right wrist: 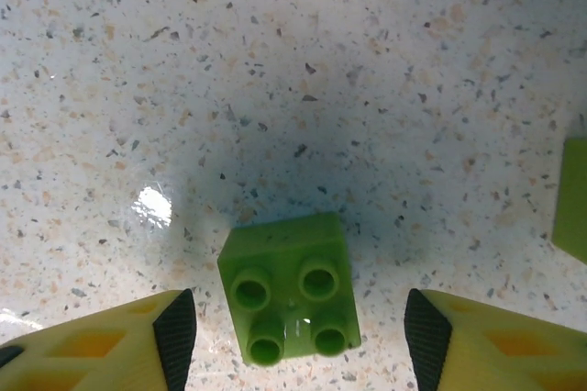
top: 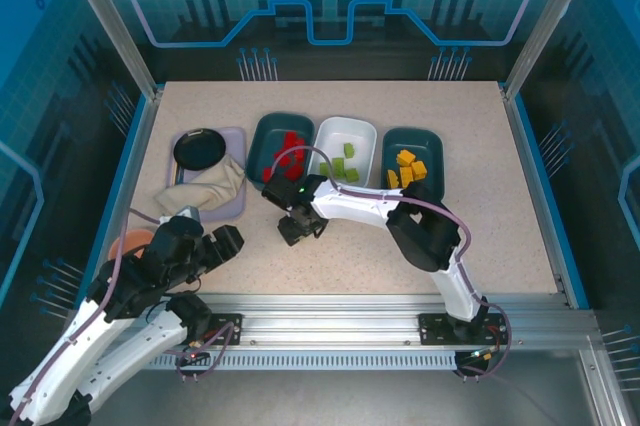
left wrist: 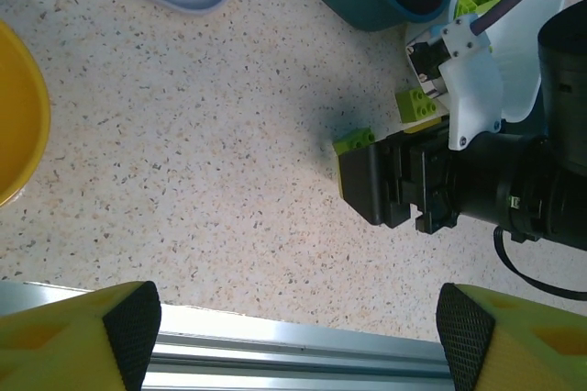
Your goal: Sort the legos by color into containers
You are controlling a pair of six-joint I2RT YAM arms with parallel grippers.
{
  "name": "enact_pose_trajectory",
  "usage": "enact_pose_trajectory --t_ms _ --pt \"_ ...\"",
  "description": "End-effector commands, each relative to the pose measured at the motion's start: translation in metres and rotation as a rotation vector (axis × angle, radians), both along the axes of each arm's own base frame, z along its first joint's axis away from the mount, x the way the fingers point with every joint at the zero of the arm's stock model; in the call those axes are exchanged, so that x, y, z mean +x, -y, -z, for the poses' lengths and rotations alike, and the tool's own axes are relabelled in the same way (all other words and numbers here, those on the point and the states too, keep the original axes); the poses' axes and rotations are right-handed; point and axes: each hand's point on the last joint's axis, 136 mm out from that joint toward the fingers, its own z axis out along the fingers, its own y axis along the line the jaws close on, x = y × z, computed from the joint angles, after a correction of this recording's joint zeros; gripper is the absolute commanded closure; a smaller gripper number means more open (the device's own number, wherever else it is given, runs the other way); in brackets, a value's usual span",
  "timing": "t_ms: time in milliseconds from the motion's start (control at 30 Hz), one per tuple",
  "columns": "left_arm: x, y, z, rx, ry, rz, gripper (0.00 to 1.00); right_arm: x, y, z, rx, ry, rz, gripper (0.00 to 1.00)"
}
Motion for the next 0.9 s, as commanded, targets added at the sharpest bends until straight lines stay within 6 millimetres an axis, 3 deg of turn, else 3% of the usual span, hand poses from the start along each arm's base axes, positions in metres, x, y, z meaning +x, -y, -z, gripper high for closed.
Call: enact_pose_trajectory --t_ms 0,233,433,567,667,767,867 --pt "-0.005 0.002 0.005 -0.018 -0.029 0.002 0.18 -0.006 -0.001 0.005 -0.039 -0.028 -0.048 0.45" --pt "-0.001 0.007 0.003 -0.032 -0.022 0.011 0.19 -0.004 -0.001 0.012 -0.057 -0.031 -0.047 0.59" --pt "0.003 0.016 0.005 -0.043 -0.025 0.037 0.19 0.002 -0.005 0.003 -0.047 -0.015 -0.045 0.68" --pt "0.011 0.025 0.000 -0.052 -0.009 0.063 0.20 0.014 -0.001 -0.029 -0.008 0.038 -0.013 0.70" --pt "0.022 0.035 -0.005 -0.050 0.006 0.094 0.20 0.033 0.013 -0.062 0.045 0.077 0.054 0.70" --pt "0.036 0.050 -0.006 -0.047 0.007 0.132 0.20 0.059 0.036 -0.087 0.109 0.092 0.161 0.69" --pt "0.053 0.066 -0.010 -0.048 0.016 0.162 0.19 0.090 0.056 -0.099 0.178 0.094 0.265 0.69"
